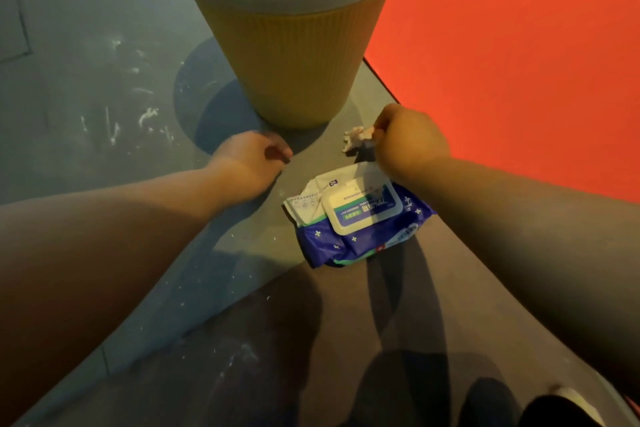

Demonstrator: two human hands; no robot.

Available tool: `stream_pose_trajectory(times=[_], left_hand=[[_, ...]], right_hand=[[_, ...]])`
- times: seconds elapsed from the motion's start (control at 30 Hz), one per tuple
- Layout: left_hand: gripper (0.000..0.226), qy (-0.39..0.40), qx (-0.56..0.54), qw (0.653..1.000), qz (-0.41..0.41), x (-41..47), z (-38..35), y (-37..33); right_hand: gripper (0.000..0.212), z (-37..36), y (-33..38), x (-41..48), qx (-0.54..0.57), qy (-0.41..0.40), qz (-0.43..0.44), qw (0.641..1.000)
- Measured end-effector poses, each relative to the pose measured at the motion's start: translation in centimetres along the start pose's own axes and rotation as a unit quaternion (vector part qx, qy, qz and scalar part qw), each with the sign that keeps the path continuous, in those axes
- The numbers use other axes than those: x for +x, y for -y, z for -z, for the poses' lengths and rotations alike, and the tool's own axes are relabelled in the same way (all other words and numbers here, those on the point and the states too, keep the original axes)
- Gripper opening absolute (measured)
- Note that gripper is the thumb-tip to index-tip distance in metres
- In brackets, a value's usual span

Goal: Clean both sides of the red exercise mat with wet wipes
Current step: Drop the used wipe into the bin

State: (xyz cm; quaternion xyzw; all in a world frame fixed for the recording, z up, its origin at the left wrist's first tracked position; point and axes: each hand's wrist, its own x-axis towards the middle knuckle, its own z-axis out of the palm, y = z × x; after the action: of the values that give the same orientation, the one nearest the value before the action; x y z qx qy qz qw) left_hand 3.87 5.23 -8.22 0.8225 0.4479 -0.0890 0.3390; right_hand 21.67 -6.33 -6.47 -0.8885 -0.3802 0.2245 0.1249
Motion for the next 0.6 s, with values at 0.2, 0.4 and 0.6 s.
stream_pose_trajectory(times=[0.2, 0.4, 0.6], left_hand=[[0.045, 0.079, 0.166, 0.970, -0.158, -2.0, -0.5, 2.0], [0.013, 0.016, 0.064, 0.981, -0.181, -1.4, -2.9, 0.6], [0.031, -0.006, -0.283, 0.953, 0.106, 1.1, -2.4, -3.4]], right_hand=[[0.015, -2.2, -0.8, -1.6, -0.016, 0.051, 0.112, 0.992], [0.013, -0.7, -4.0, -0.3, 0.062, -0.027, 0.000, 0.998], [0.014, 0.7, -7.4, 0.5, 0.174, -0.029, -0.158, 0.971]])
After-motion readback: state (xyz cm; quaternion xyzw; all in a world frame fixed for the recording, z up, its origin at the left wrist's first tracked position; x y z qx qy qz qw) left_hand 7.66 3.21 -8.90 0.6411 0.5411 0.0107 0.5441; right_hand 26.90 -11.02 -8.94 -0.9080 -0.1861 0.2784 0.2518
